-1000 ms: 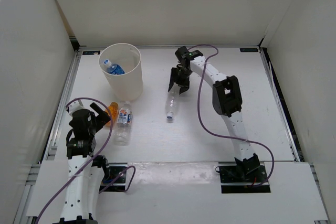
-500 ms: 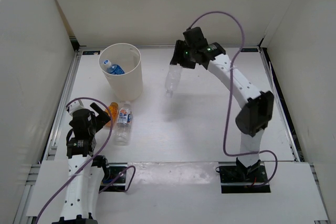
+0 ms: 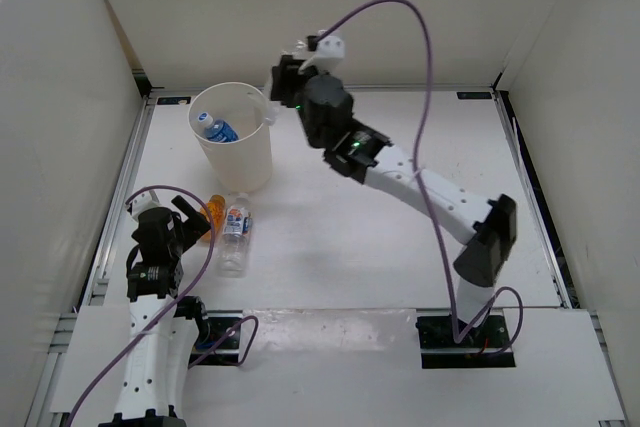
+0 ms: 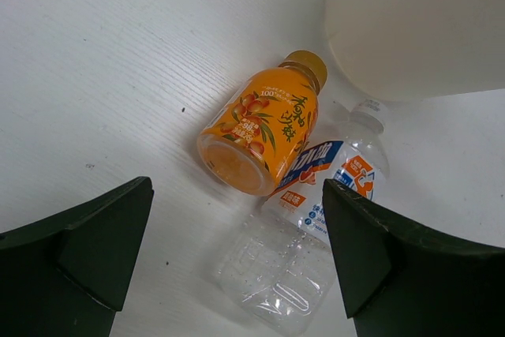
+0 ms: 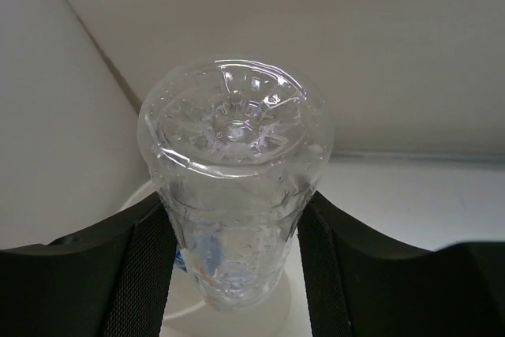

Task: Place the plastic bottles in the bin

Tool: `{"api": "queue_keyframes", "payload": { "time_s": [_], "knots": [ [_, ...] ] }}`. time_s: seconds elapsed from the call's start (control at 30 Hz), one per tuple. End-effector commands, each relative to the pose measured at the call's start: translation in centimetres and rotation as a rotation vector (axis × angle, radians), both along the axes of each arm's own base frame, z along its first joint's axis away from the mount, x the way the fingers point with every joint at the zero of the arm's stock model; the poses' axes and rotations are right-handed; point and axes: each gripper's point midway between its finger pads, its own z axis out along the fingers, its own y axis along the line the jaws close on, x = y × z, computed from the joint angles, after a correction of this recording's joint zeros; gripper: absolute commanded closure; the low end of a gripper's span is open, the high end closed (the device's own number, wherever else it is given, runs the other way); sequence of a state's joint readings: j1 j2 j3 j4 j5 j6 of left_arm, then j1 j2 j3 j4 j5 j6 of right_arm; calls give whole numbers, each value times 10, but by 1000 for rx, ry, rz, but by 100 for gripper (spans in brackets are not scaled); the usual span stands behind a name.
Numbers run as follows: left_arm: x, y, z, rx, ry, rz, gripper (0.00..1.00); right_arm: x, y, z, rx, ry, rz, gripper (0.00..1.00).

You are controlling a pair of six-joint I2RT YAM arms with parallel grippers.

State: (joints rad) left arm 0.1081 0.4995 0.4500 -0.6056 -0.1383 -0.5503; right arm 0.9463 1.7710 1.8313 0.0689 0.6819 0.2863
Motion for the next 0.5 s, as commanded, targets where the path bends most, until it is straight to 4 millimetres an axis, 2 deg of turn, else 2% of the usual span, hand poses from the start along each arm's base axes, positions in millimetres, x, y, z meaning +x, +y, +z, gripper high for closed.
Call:
{"api": "queue_keyframes", "payload": {
  "time_s": [0.0, 0.03, 0.07, 0.1, 0.13, 0.17, 0.2, 0.23, 0.27, 0.3, 0.37, 0.4, 0.47],
  "knots": [
    [5, -1, 13, 0, -36, -4, 0, -4, -2, 77, 64, -280, -205, 100],
    [5, 0, 13, 1, -33, 0, 0, -16, 6, 98, 98, -318, -194, 100],
    [5, 0, 12, 0, -32, 0, 0, -9, 27, 77, 6, -333, -200, 100],
    [4, 0, 12, 1, -33, 0, 0, -16, 30, 98, 47, -368, -193, 100],
    [5, 1, 12, 1, -33, 4, 0, -17, 34, 100, 40, -387, -193, 100],
    [5, 0, 12, 0, -34, -2, 0, -15, 58, 78, -12, -381, -167, 100],
    [5, 0, 12, -1, -32, 0, 0, -15, 68, 77, -29, -397, -137, 100],
    [5, 0, 12, 0, -33, -2, 0, -17, 72, 88, 0, -407, -129, 100],
    [5, 0, 13, -1, -33, 0, 0, -12, 88, 65, -76, -371, -92, 100],
    [5, 0, 11, -1, -30, 0, 0, -11, 94, 64, -69, -362, -79, 100],
    [6, -1, 13, -3, -34, -2, 0, -8, 103, 49, -118, -332, -50, 89],
    [5, -1, 12, -2, -32, -5, 0, -6, 107, 41, -137, -322, -33, 76],
    [5, 0, 11, -4, -30, -2, 0, -7, 118, 25, -175, -312, 11, 67]
  ]
}}
